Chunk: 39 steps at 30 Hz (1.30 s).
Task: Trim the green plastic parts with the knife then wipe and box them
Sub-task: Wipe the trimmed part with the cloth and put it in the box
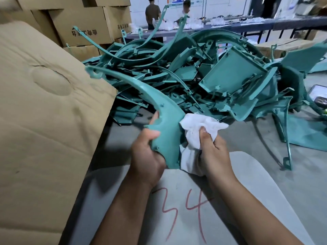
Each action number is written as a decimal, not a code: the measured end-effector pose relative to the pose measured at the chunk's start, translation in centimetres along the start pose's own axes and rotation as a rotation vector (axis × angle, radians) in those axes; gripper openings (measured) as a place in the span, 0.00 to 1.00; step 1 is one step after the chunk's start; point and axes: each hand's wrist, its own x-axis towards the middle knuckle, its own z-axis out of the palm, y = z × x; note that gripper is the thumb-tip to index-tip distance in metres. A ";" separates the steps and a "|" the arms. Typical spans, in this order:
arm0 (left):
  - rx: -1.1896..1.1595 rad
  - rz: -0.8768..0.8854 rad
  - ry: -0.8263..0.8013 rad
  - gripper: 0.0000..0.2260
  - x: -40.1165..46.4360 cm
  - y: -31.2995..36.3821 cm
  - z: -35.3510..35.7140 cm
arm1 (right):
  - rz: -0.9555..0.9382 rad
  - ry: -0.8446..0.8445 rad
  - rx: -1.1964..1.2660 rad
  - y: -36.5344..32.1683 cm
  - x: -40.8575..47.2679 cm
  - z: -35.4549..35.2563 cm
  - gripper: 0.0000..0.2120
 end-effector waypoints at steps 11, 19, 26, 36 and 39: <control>0.265 0.087 -0.032 0.16 -0.2 0.5 -0.4 | 0.052 0.159 0.223 -0.8 0.6 -0.9 0.14; -0.010 0.148 0.049 0.20 -0.3 1.9 -0.1 | -0.120 -0.310 -0.038 0.1 0.1 -0.4 0.20; 0.404 0.333 0.152 0.14 0.3 4.3 1.7 | -0.507 -0.688 -1.013 -2.1 -0.6 -1.2 0.22; 0.104 0.339 0.402 0.10 -0.3 6.7 6.2 | -0.457 -0.157 -0.061 -4.1 0.3 -2.8 0.16; 0.108 0.256 0.338 0.11 -0.8 6.3 7.6 | -0.063 -0.358 0.206 -5.2 0.1 -1.6 0.19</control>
